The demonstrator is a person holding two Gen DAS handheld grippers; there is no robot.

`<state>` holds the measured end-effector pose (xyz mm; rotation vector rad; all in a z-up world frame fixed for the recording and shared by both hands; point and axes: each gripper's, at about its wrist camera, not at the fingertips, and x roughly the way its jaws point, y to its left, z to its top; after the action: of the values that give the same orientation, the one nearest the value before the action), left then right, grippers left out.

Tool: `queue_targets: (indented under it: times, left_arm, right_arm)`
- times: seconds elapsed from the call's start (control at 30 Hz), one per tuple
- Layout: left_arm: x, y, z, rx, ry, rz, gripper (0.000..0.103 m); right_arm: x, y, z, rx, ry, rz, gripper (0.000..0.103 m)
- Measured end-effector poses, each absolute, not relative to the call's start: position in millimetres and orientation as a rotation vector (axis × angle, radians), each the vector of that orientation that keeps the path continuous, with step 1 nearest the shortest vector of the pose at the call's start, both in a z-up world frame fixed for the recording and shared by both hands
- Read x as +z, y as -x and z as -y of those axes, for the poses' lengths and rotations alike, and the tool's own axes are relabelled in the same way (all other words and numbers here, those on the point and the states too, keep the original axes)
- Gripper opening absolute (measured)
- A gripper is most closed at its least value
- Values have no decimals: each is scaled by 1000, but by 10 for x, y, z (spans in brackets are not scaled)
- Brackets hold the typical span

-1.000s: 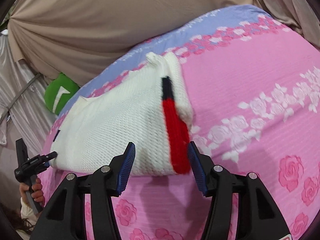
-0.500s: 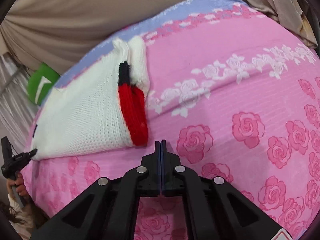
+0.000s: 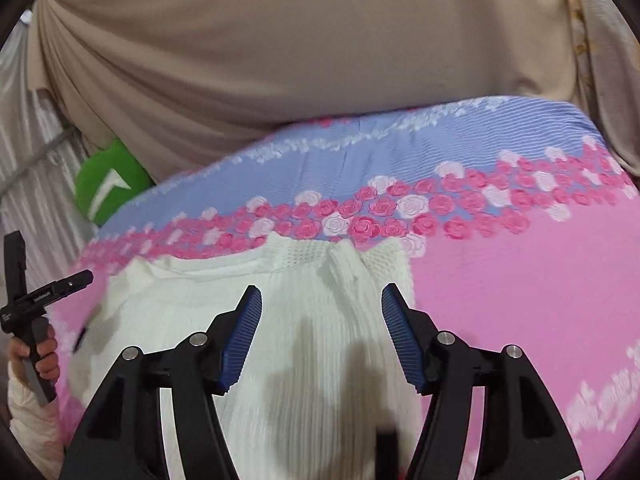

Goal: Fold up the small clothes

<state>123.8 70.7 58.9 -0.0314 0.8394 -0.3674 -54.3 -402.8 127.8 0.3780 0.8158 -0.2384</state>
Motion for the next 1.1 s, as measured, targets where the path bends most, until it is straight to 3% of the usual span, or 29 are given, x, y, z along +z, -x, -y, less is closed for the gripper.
queue_targets:
  times: [0.03,0.07,0.1,0.13,0.17,0.33,0.5,0.67,0.7,0.77,0.87,1.1]
  left_arm:
    - [506,-1330,-643,-360,18,-864,77]
    - [426,-1408,-613,-342,15,-888,62]
    - [353,-1482,-596,-341,25,-917,32]
    - [307,-1546,-607,-358,51,-942,11]
    - [289,-1559,-646,-366,78,-947,6]
    - [626,-1458,-834,-353,126,-787,5]
    - [126,-1818,-824,-292,88,-915,5]
    - [287,-1689,-815,-271,56,-846,8]
    - [371,-1579,-816,-256,35,-818,8]
    - [552,-1312,-836,-242,14,-763,11]
    - [759,-873,-798,-302,3,-713,28]
    - [503,60,-27,-589,-131,-802,30]
  right_arm:
    - [1196,440,4040,-237,-384,-846,62]
    - [1100,334,4054,-247,-378,-882,60]
    - [1046,280,4053,-254,-359,-906,38]
    - [1022,255,4048,-253,-349,-918,15]
    - [1080,284,4060,-237,-372,-880,10]
    - [1677,674,4134,-215,-408,-590,9]
    - [890,362,4510,-298,-492,-864,8]
    - [1221,560,4390,-347,-459,-786,12]
    - [1330,658,4279,-364,-427,-756,19]
    - [1519,862,3978,-346,-350,-710,19]
    - [1582,1035,3277,-144,-292,-719,19]
    - [1022,1060,2064,217,-268,-884,19]
